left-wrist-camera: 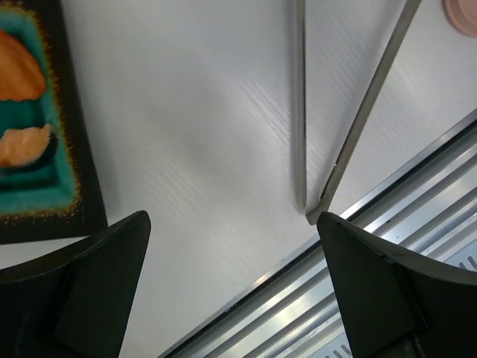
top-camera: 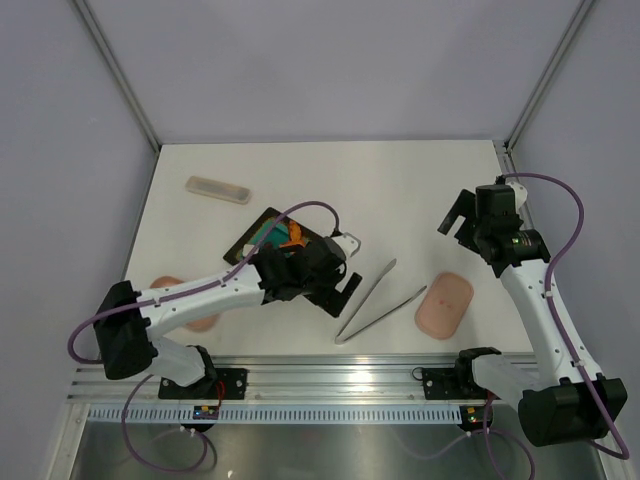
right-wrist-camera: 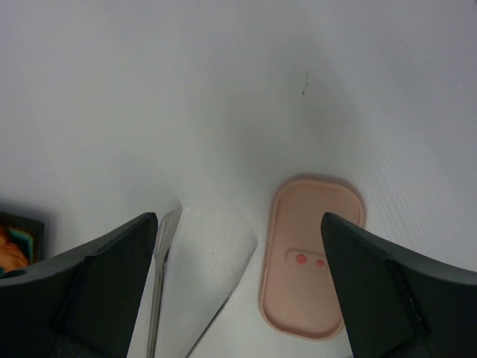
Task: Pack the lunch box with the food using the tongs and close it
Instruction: Pick up the clamp at the center of the board.
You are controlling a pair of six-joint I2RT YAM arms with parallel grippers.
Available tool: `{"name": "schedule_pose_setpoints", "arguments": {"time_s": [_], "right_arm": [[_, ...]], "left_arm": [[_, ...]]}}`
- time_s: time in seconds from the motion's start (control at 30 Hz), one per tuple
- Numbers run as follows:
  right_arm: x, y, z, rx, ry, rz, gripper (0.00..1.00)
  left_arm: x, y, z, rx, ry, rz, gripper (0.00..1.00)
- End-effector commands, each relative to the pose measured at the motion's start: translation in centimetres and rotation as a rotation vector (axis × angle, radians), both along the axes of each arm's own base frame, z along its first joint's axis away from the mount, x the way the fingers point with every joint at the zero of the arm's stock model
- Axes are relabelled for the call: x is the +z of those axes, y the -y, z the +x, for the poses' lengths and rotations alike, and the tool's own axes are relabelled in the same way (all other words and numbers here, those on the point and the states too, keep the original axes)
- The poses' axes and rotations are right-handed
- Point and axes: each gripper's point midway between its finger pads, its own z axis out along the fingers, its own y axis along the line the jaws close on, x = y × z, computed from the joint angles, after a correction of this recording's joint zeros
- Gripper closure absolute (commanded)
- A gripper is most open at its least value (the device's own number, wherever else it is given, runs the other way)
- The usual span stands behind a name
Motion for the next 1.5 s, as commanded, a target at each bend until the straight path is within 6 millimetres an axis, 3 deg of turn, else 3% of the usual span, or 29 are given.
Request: {"name": "schedule_pose_setpoints", "arguments": {"time_s": [0.0, 0.1, 0.27, 0.6, 1.13, 1.47], "right_arm": [[0.6, 0.1, -0.3, -0.014, 0.014, 0.012, 0.0], [0.8, 0.1, -0.3, -0.011, 0.014, 0.007, 0.0], [1.3, 0.2, -0.4, -0.012, 0.025, 0.0, 0.01], [1.0, 0.1, -0.7, -0.011, 0.018, 0.011, 0.01], [1.6, 0.4, -1.6, -0.011, 0.021, -0.003, 0.0], [1.6, 0.4, -1.7, -0.008, 0.021, -0.005, 0.01]], "left_arm": [[1.1, 4.0, -0.3, -0.099, 0.017, -0.051, 0.01], [0.1, 6.0, -0.6, -0.15, -0.012, -0.041, 0.01], [-2.2, 7.5, -1.3, -0.19, -0.066, -0.016, 0.01], [-4.3, 11.3, -2.7, -0.156, -0.118, -0.066, 0.01], [-9.6, 12.9, -1.2, -0.116, -0.104, -0.018, 0.02], [-11.0, 13.4, -0.1, -0.099, -0.063, 0.01, 0.2]]}}
